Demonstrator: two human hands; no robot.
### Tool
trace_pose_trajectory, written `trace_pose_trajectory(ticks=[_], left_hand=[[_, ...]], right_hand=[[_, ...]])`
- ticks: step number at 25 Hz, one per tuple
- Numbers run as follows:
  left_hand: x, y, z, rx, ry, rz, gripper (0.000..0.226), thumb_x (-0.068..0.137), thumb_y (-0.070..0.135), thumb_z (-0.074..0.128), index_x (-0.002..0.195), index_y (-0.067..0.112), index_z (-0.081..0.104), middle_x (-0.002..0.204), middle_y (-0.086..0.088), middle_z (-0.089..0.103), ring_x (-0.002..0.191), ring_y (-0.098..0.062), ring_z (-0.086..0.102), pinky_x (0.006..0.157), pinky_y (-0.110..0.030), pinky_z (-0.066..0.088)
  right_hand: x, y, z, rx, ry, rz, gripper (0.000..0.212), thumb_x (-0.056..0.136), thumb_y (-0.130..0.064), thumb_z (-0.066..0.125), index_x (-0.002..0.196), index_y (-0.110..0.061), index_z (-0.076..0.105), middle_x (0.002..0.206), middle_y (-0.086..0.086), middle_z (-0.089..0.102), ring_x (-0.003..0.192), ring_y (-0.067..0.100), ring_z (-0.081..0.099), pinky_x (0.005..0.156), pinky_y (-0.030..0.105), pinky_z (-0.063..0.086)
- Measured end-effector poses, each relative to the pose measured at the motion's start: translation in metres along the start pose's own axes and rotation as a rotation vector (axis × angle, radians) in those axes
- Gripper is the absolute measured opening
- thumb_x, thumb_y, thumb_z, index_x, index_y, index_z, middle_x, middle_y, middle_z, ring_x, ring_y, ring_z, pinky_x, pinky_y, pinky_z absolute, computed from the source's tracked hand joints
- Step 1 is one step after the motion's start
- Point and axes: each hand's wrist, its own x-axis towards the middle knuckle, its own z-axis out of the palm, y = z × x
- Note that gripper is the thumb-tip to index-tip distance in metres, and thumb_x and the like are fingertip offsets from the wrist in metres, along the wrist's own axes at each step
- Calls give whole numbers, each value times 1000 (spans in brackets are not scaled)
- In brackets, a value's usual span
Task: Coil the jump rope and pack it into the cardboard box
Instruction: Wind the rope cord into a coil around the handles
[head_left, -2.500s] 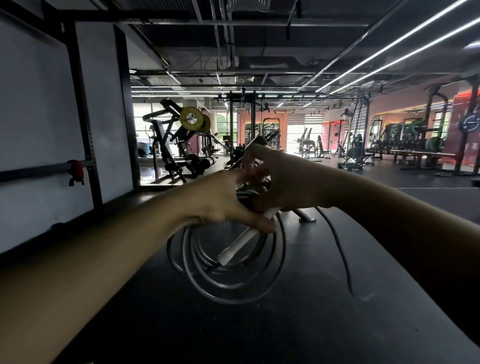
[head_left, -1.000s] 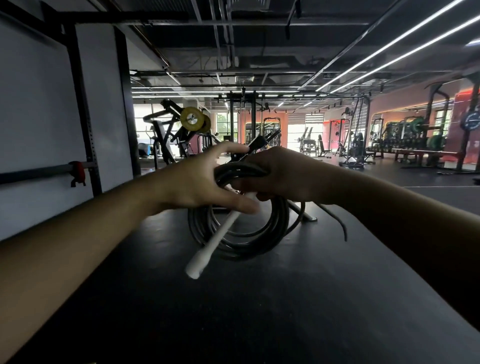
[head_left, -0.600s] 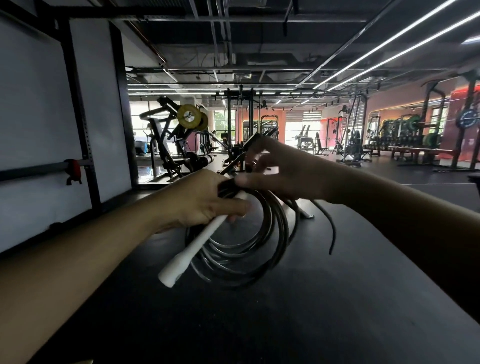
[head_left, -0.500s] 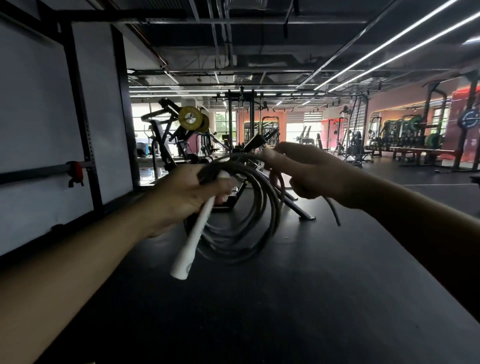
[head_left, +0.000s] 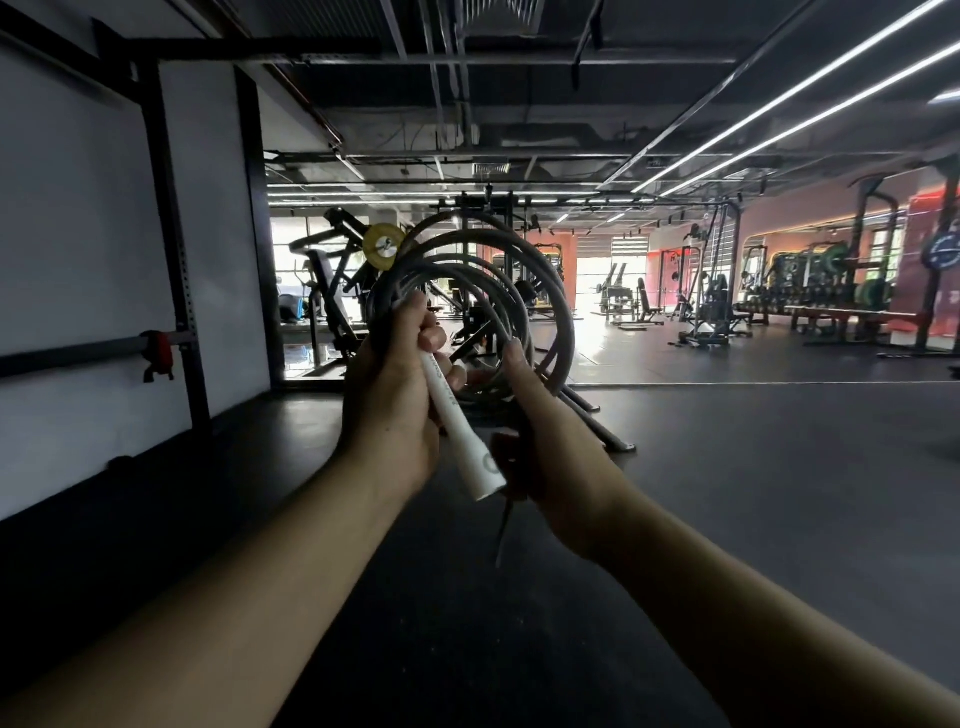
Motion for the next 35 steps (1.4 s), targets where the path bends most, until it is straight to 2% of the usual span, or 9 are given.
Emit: trace_pose_trajectory(ticks=[5, 10, 13, 15, 19, 24, 28, 32, 35], left_hand=[[-2, -18, -3, 165, 433, 140, 30, 92, 42, 65, 70, 23, 66, 53, 13, 65, 54, -2, 62, 63, -29, 52], [-6, -33, -11, 178, 475, 117, 37, 86, 49, 64, 55, 29, 70, 56, 15, 68, 69, -16, 67, 78, -46, 60], [-7, -37, -29, 228, 304, 10, 36, 89, 48, 67, 58, 31, 74, 62, 11, 72, 81, -17, 69, 80, -38, 53], [-6, -34, -48, 317, 103, -63, 23, 82, 47, 74, 81, 24, 78, 83, 3, 78, 98, -26, 72, 83, -38, 55], [6, 10, -64, 579, -283, 23, 75, 65, 36, 90, 133, 27, 59, 120, 4, 74, 114, -22, 68, 99, -41, 51], [5, 58, -11, 1403, -773, 172, 112, 53, 57, 90, 148, 49, 31, 142, 17, 53, 128, -9, 51, 104, -33, 42], [3, 29, 9, 1633, -768, 262, 131, 38, 74, 86, 150, 52, 22, 147, 10, 57, 127, -18, 59, 103, -40, 49], [5, 6, -7, 1332, -774, 92, 96, 52, 43, 97, 137, 36, 53, 131, 17, 66, 120, -5, 61, 107, -36, 47], [-1, -6, -14, 1178, -735, 77, 87, 57, 27, 98, 133, 32, 57, 122, 19, 68, 113, 11, 59, 93, -12, 45]], right_hand=[[-4, -4, 16, 153, -73, 126, 57, 101, -61, 39, 113, -11, 64, 54, -3, 64, 44, 18, 46, 42, 23, 31], [2, 3, 20, -38, 65, 53, 45, 100, -54, 52, 93, -12, 68, 68, 8, 68, 30, 15, 43, 34, 18, 31], [9, -2, 5, -222, 121, 30, 41, 99, -47, 57, 87, -10, 70, 58, 7, 60, 31, 14, 40, 34, 18, 30], [13, -14, -12, -377, 111, 35, 40, 99, -40, 59, 91, -3, 70, 59, 9, 58, 34, 14, 40, 35, 20, 29], [16, -52, -42, -931, -77, -74, 32, 100, -28, 61, 81, -6, 72, 50, -5, 61, 32, -1, 47, 36, 11, 34], [29, -72, -41, -1326, -283, -150, 22, 97, -25, 64, 80, -12, 70, 65, 2, 70, 39, -5, 55, 45, 6, 41], [30, -76, -35, -1340, -337, -122, 19, 93, -25, 69, 74, -20, 69, 62, -2, 69, 42, -2, 57, 46, 9, 43], [26, -68, -38, -1366, -322, -85, 20, 88, -26, 73, 93, -7, 76, 63, 2, 72, 40, -1, 57, 45, 11, 46], [26, -67, -39, -1310, -335, -55, 17, 88, -21, 74, 97, -7, 75, 60, -1, 67, 35, -2, 54, 39, 10, 41]])
